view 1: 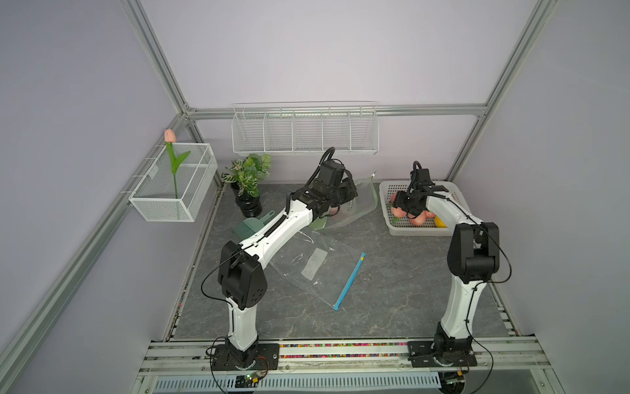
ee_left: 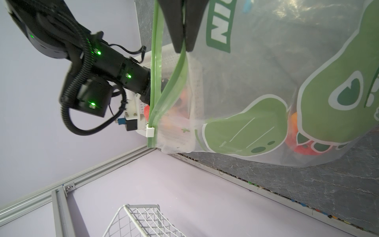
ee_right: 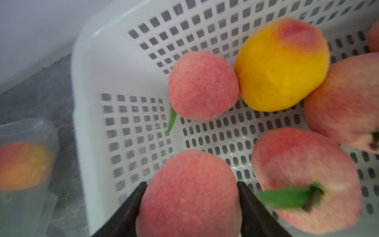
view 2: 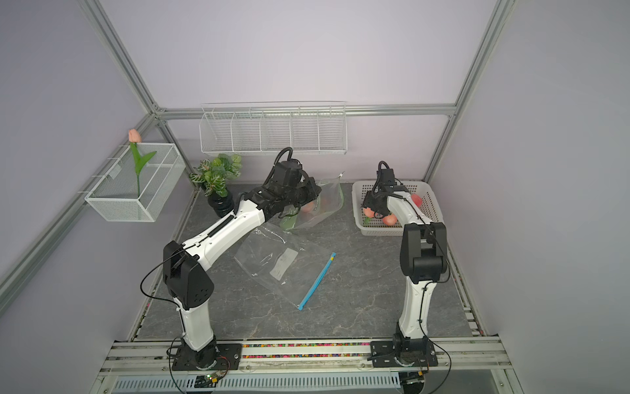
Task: Place the peach in a zip-top bag and seal the zipper
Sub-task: Pick up the peach from the basket, then place the peach in the zipper food storage bag.
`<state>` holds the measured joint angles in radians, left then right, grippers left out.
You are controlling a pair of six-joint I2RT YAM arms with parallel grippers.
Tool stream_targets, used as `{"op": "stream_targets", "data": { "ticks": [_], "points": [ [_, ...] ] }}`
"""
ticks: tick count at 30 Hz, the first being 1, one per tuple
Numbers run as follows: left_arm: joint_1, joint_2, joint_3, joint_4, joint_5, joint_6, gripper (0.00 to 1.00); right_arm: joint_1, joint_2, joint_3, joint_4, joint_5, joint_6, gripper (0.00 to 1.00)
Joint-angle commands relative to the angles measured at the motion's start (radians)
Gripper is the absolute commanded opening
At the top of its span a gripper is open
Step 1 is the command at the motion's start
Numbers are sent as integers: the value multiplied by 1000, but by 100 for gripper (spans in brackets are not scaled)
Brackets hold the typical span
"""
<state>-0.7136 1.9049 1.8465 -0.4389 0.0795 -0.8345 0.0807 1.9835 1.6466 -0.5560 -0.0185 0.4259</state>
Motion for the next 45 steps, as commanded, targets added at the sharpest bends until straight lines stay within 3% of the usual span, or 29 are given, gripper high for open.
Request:
{"op": "stream_targets", "data": {
  "ticks": [1,13,20,32,45],
  "points": [
    [-3,-31,-4,7,-4,-10,0,-9,-119,-64,47,-22,12,65],
    [-3,-29,0,10,-1,-11,0,6,-406,-176,114,-188,7,67],
    [-3,-30,-6,13,3,-12,0,65,-482,-176,170,-269,-10,67],
    [-10,-26,-3,28,20,-15,0,196,-472,-131,191,-336,-55,67],
    [-12,-45,-5,39,43,-5,0,239,-368,-101,141,-285,-70,67]
  ]
}}
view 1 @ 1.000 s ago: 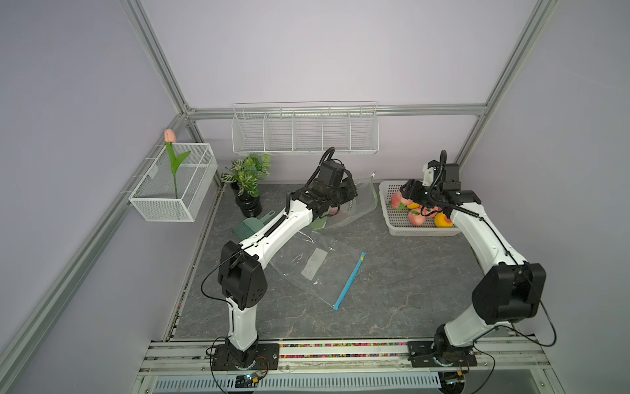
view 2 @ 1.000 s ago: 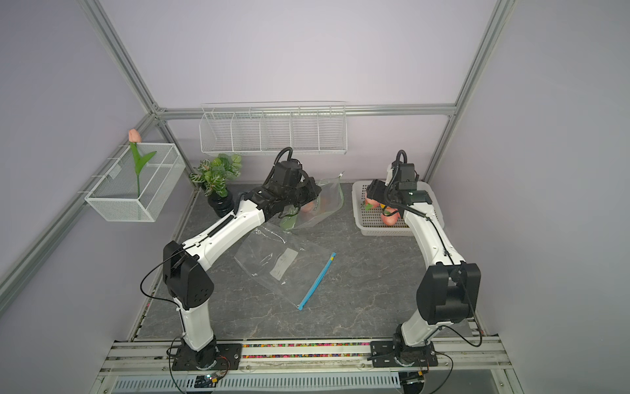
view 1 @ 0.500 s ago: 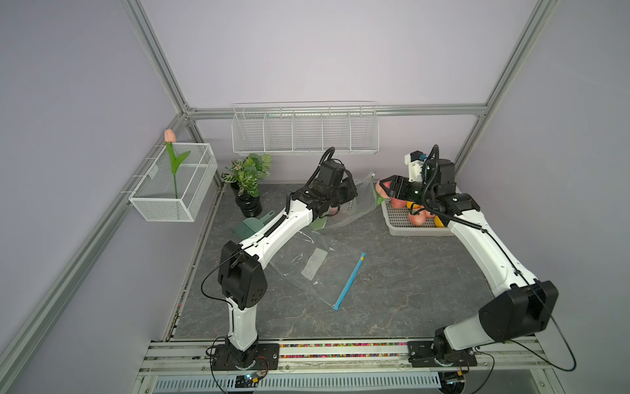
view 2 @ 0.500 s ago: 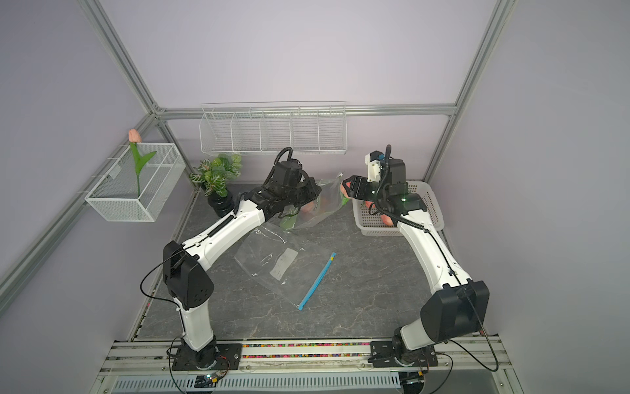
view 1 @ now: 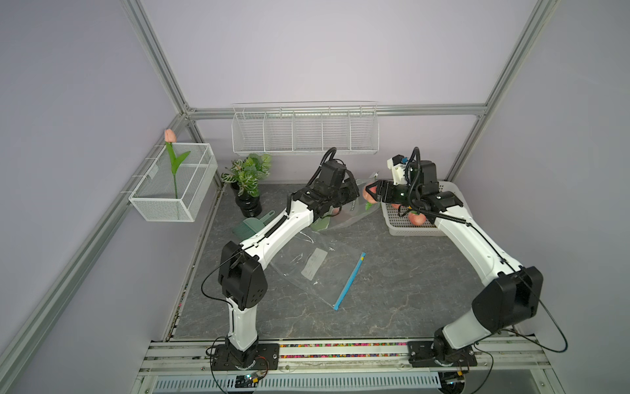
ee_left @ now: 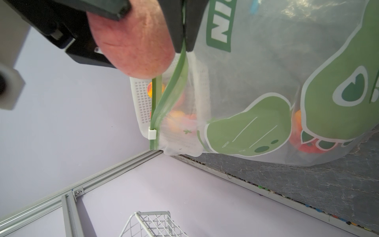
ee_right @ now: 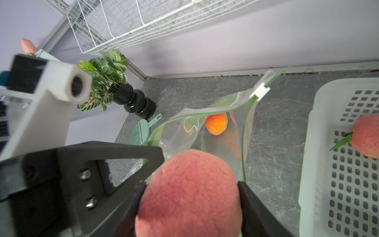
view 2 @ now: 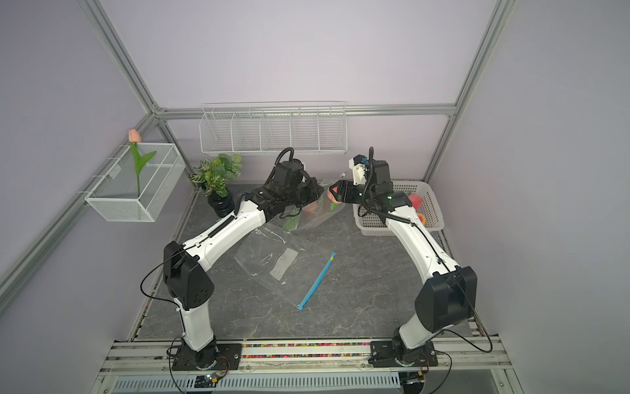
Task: Place the peach in a zip-top bag and seal the zipper
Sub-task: Place the peach in the zipper food storage bag.
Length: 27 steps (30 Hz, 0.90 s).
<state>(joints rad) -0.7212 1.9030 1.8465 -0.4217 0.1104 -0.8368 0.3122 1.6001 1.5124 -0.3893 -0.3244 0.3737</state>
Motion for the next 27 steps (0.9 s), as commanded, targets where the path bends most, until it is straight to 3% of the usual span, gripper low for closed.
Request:
{"op": "stream_targets", "data": {
  "ticks": [1,8,27],
  "points": [
    [-4,-45,-4,23,12,-2,0,9,21,37,-32,29,-20,68],
    [-4,-41,-7,29,27,-4,0,17,58,65,-91,106,-39,71],
    [-4,-36,-7,27,25,-6,0,18,55,59,-82,107,-52,82]
  ]
}}
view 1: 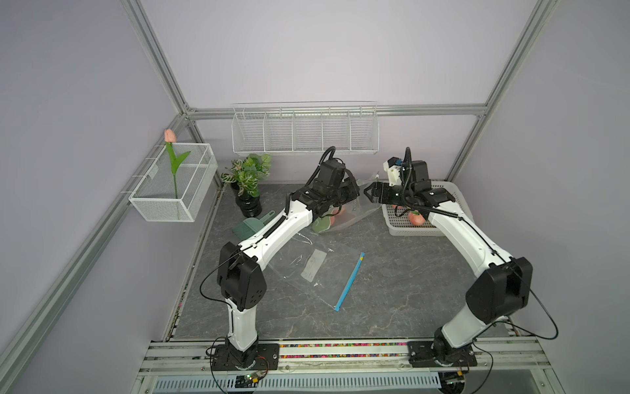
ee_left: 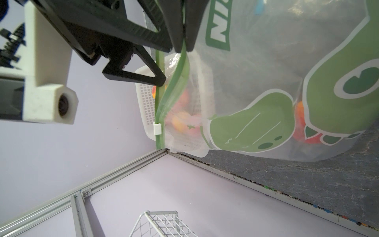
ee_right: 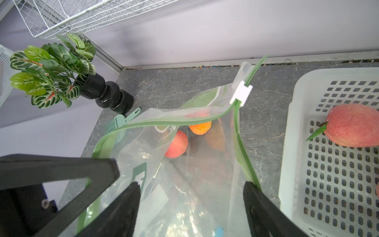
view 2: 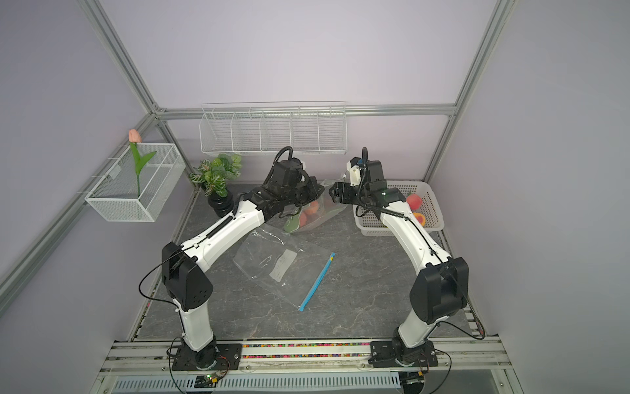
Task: Place the peach in a zip-top bag and seal the zipper
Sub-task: Place the peach in the zipper food storage bag, then pick up the peach from the basket.
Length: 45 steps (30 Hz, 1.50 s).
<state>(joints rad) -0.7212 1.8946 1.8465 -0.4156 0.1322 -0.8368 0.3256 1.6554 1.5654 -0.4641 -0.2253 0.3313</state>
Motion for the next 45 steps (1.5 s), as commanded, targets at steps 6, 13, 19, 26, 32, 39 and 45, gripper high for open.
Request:
{"op": "stream_targets", "data": {
  "ticks": [6,13,19,26,32,39,45],
  "points": [
    [-4,-26,-7,15,0,-5,0,5,-10,-5,12,1,-9,82],
    [-4,-20,-6,9,-9,-4,0,5,-109,-105,140,81,1,82],
    [-4,-13,-1,10,-3,-6,0,3,-217,-236,218,323,42,82],
    [-4,-12,0,9,-3,-7,0,-28,-234,-267,110,551,116,82],
    [-4,-11,-1,9,-3,-6,0,-114,-156,-220,23,460,133,82],
    [-4,-11,-7,9,0,-9,0,-215,-22,-147,-36,386,109,82],
    [-4,-12,-10,8,0,-9,0,-257,88,-103,-42,368,88,82]
  ]
}}
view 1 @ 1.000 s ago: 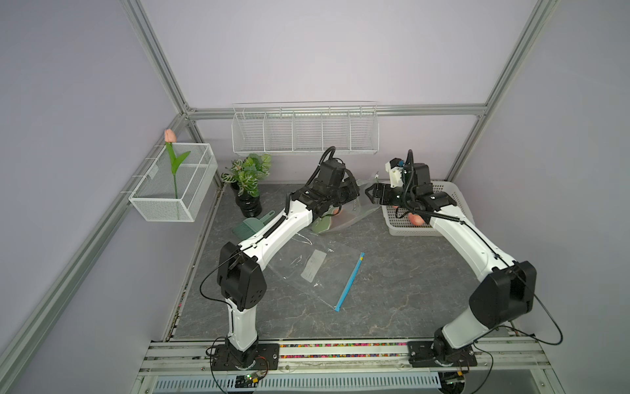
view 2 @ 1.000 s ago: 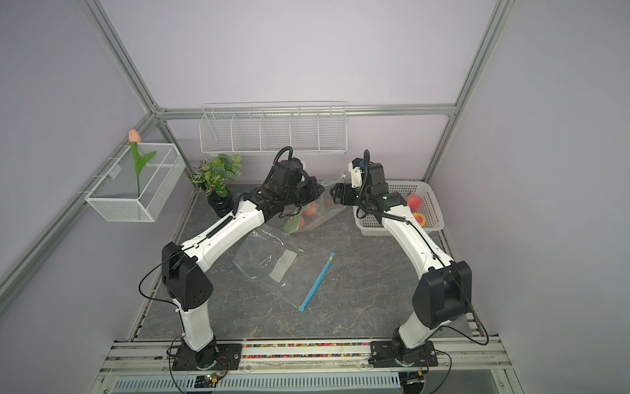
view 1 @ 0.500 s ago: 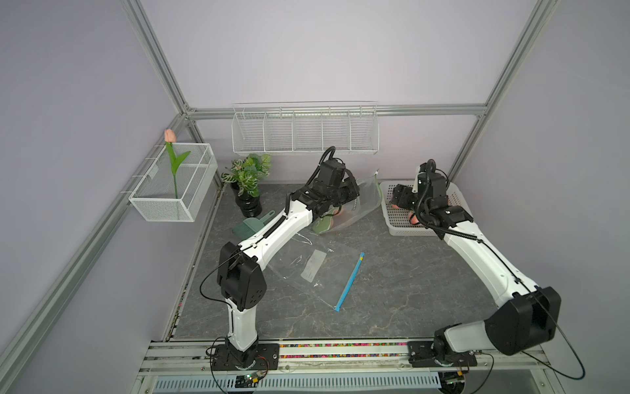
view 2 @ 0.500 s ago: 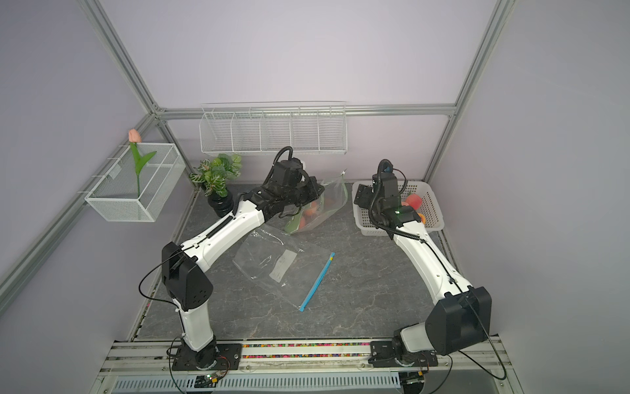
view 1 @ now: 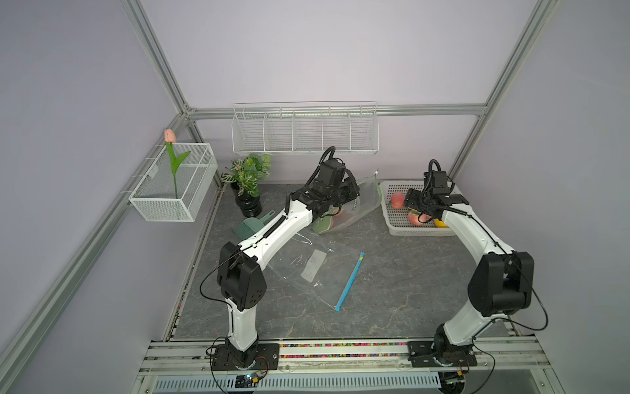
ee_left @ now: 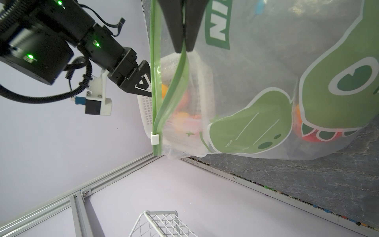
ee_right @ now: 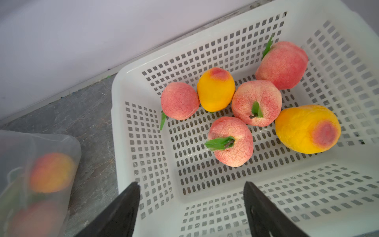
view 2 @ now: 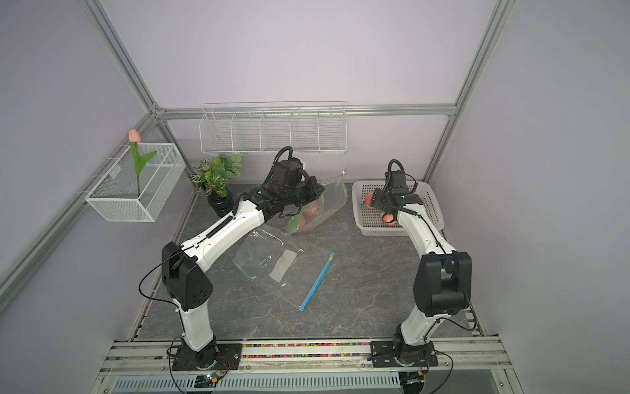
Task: Place the peach in a zip-top bag and seal the zipper
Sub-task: Pick up the peach from the basket.
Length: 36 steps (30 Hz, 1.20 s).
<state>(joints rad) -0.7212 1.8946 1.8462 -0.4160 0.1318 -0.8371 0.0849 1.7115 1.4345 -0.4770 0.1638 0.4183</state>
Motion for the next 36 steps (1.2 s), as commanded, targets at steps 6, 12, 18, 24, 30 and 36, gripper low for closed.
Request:
{"op": "stream_targets", "data": {
  "ticks": [6,12,18,24,30,36],
  "points": [
    [-4,-12,-11,7,-1,-6,0,-46,150,78,-39,-41,10,84],
    [-4,-5,-5,8,2,-7,0,-63,241,135,-74,3,29,86],
    [-4,-6,-5,6,0,-6,0,-83,302,172,-88,1,48,88],
    [-4,-6,-2,4,0,-6,0,-90,364,236,-129,-11,45,88],
    [-4,-8,-2,3,-2,-3,0,-96,402,274,-149,-16,47,88],
    [-4,-9,-2,2,-1,-2,0,-103,432,297,-162,-33,55,86]
  ]
}}
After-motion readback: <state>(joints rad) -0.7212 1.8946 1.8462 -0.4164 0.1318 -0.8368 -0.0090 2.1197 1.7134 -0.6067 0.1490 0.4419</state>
